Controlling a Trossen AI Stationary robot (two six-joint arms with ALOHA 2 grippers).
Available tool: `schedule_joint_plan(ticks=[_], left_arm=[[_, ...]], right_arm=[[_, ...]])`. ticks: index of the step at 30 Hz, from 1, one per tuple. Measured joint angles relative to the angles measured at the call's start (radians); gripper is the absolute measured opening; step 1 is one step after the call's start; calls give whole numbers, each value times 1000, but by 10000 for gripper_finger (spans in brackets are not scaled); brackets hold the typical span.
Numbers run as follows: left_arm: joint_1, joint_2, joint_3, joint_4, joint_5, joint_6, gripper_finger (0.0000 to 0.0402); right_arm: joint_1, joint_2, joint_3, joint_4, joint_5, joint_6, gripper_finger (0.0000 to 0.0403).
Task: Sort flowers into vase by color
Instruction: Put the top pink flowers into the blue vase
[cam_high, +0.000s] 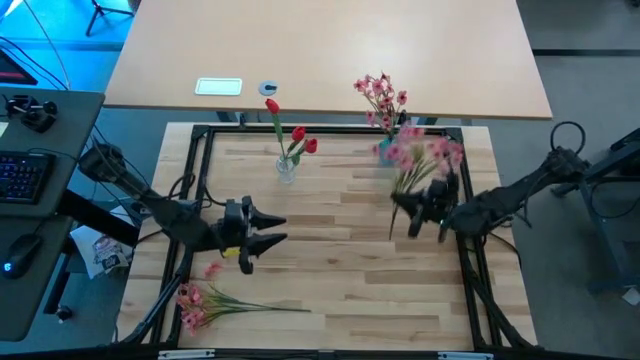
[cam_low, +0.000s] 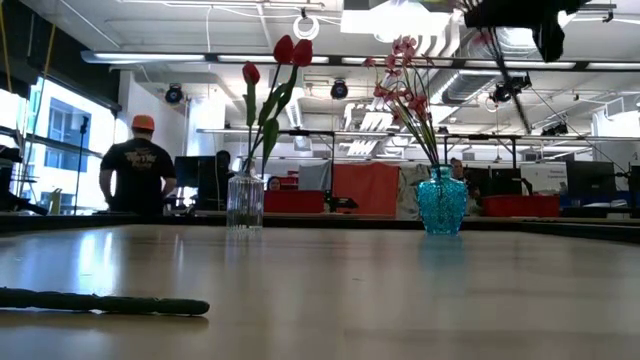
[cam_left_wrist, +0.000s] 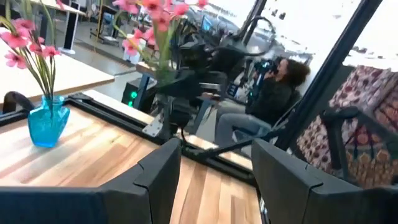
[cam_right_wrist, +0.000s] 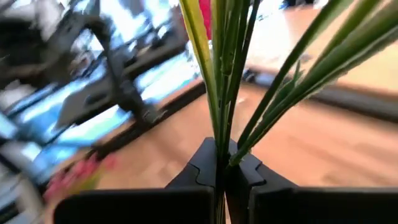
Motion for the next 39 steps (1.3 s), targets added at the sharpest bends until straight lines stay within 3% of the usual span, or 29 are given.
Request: schedule_joint_plan(ticks=[7, 12, 17, 24, 34, 39], left_arm=[[38, -6, 0, 21, 2, 0, 183], [52, -5, 0, 49, 3, 1, 183], [65, -5, 0, 83, 3, 12, 183], [70, -5, 0, 136, 4, 97, 183], [69, -5, 0, 147, 5, 129, 183], [69, -5, 0, 147, -45, 176, 183]], right_arm=[[-243, -254, -149, 271, 51, -403, 0], [-454, -303, -244, 595, -60, -650, 0], [-662, -234, -263, 631, -192, -664, 0], [-855, -113, -263, 745, -282, -665, 0], [-1001, 10, -260, 778, -424, -613, 0], [-1026, 70, -260, 825, -429, -616, 0]])
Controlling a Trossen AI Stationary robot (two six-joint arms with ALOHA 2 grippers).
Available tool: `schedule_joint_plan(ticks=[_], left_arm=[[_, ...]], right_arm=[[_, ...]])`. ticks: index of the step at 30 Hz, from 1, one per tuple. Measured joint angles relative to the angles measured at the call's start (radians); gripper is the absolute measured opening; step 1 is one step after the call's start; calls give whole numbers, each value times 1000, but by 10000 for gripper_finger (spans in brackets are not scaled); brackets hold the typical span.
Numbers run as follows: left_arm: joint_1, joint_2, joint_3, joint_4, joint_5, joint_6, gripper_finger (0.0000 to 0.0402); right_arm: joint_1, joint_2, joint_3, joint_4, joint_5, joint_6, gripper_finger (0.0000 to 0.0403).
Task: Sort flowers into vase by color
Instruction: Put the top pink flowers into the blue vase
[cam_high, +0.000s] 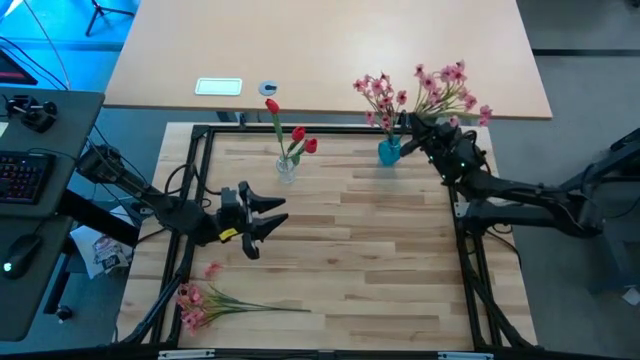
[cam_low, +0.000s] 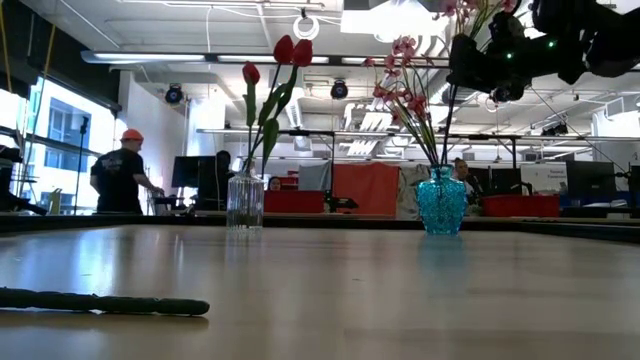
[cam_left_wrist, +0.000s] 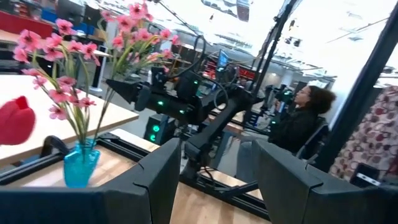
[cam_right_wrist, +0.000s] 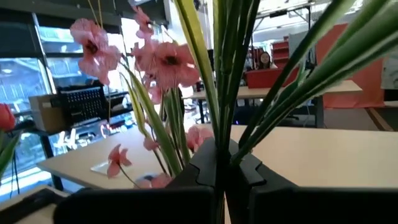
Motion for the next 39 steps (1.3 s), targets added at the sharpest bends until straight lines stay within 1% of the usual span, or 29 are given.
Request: schedule_joint_plan(ticks=[5, 9, 11, 15, 18, 24, 31, 35, 39], left_arm=[[0, 0, 0, 0, -14, 2, 183], [0, 0, 0, -1, -14, 3, 183], [0, 0, 0, -2, -14, 3, 183], [0, 0, 1, -6, -14, 3, 183], [0, 0, 1, -7, -14, 3, 183], [0, 0, 1, -7, -23, 35, 183], [-2, 0, 1, -6, -22, 35, 183], [-15, 0, 1, -6, -22, 35, 183], [-27, 0, 1, -7, -22, 36, 183]], right_arm=[[-15, 13, 0, 33, -26, -16, 0], [-16, 5, 16, 60, -76, 3, 0], [-16, 4, 42, 26, -79, -1, 0], [-28, 9, 108, -115, -80, -66, 0], [-45, 25, 136, -201, -82, -80, 0], [-68, 81, 138, -164, -132, -52, 0], [-68, 133, 138, -162, -129, -17, 1], [-68, 130, 138, -163, -129, 1, 15], [-68, 119, 138, -185, -128, -23, 42]])
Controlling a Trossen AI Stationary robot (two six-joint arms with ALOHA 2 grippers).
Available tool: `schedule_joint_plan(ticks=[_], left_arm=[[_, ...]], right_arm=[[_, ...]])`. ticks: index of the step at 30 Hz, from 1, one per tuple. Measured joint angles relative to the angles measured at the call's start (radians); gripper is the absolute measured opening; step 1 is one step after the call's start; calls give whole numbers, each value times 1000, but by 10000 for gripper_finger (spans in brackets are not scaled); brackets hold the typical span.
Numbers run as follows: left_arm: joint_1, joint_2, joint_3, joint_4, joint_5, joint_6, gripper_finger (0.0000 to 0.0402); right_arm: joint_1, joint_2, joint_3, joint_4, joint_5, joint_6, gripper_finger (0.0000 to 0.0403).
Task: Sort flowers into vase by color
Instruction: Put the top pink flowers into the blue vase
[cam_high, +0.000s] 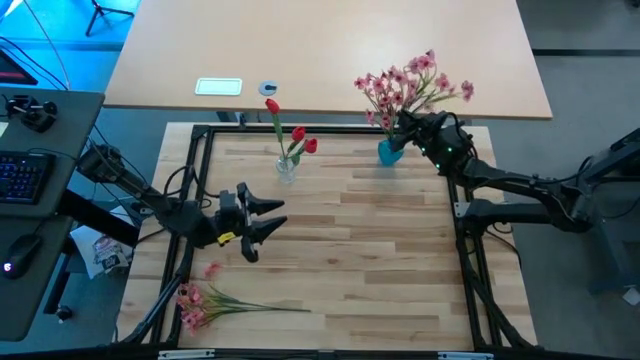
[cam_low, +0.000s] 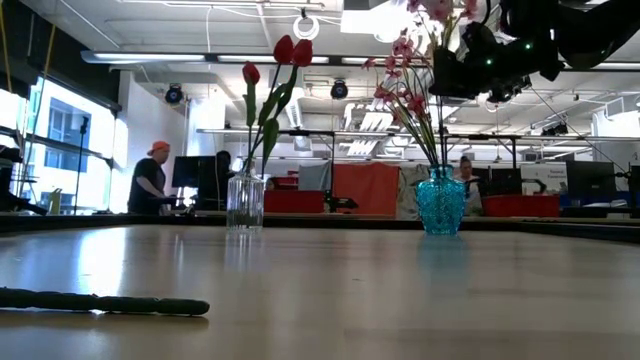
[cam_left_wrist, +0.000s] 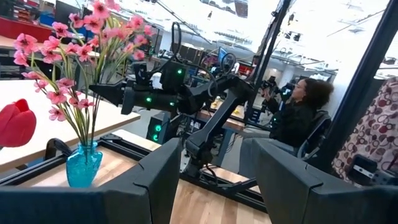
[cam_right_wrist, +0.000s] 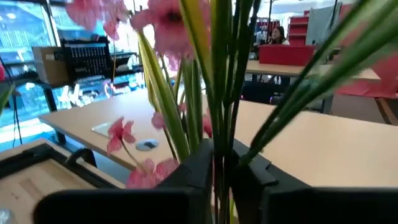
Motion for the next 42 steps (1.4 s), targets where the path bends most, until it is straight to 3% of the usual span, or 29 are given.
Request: schedule_joint_plan(ticks=[12, 19, 26, 34, 42], left_arm=[[-9, 0, 0, -1, 0, 1, 183], [-31, 0, 0, -2, 0, 1, 183], [-40, 0, 0, -2, 0, 0, 183], [-40, 0, 0, -10, 0, 0, 183], [-40, 0, 0, -25, 0, 0, 183]], right_arm=[[5, -14, 0, -63, -59, 165, 212], [5, -103, 0, -279, -89, 188, 295], [5, -262, 0, -411, -90, 187, 311], [5, -452, 0, -680, -129, 187, 312], [5, -626, 18, -721, -121, 184, 312]])
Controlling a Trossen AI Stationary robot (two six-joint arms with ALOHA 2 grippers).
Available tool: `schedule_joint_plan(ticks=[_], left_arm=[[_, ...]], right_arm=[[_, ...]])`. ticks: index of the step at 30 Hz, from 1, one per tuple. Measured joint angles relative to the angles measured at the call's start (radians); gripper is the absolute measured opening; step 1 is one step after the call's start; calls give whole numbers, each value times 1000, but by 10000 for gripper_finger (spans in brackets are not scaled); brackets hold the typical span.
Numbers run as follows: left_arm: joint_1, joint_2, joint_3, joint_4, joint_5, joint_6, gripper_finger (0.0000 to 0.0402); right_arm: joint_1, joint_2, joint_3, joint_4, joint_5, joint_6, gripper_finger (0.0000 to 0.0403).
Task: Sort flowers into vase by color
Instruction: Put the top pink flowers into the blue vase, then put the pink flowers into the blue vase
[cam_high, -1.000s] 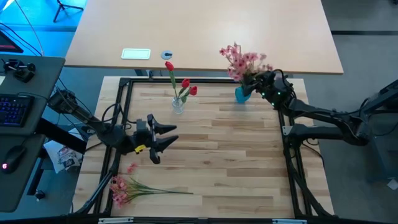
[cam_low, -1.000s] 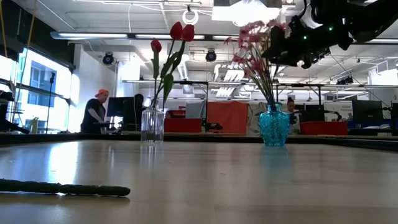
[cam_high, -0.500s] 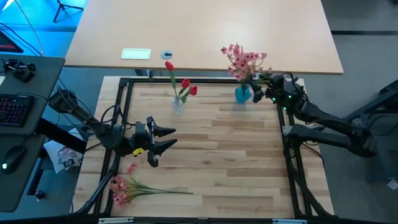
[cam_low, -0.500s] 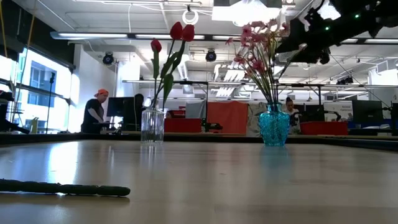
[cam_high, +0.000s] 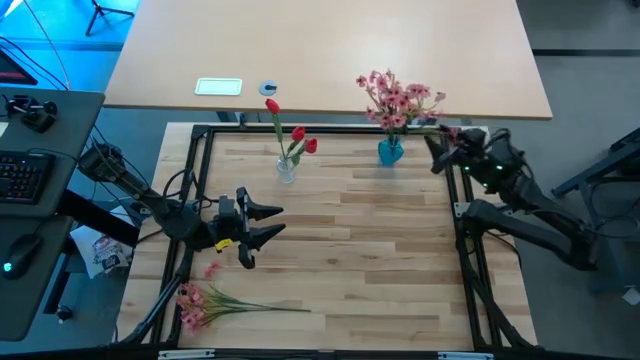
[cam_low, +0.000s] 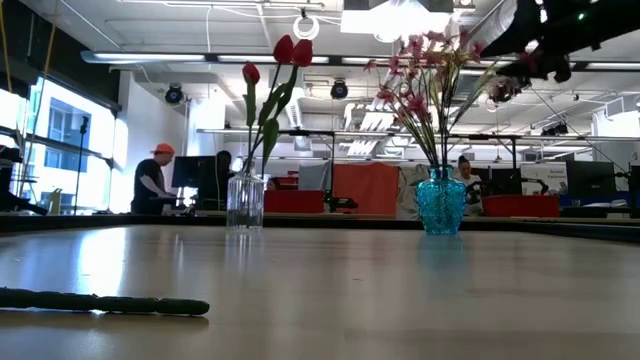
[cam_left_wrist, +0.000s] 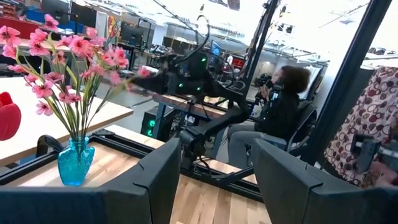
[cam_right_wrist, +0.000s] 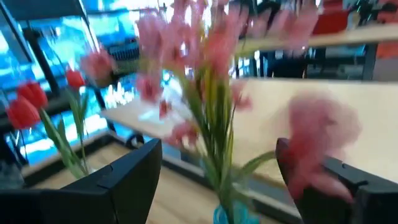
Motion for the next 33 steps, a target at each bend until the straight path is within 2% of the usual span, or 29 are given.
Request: schedule_joint_plan(ticks=[6, 11, 13, 16, 19, 22, 24, 27, 30, 33], left_arm=[[0, 0, 0, 0, 0, 0, 183], [0, 0, 0, -2, 0, 0, 183], [0, 0, 0, -8, 0, 0, 183], [0, 0, 0, -7, 0, 0, 183], [0, 0, 0, -7, 0, -25, 183], [-4, 0, 0, -7, 23, -52, 183], [-8, 0, 0, -9, 50, -60, 183], [-21, 2, 0, -24, 80, -78, 183], [-36, 3, 0, -66, 80, -112, 183], [-48, 3, 0, -103, 56, -143, 183]], right_arm=[[0, -64, 117, -31, 13, -5, 312], [0, -69, 237, -109, -78, 43, 312], [0, -68, 261, -152, -168, 113, 312], [0, -67, 258, -190, -384, 271, 312], [0, -65, 205, -191, -642, 459, 312], [18, -59, 135, -193, -799, 657, 312], [56, -57, 89, -190, -823, 736, 312], [138, -46, 22, -100, -799, 789, 312], [242, -12, -38, 138, -742, 844, 312], [359, 55, -68, 402, -640, 853, 312]])
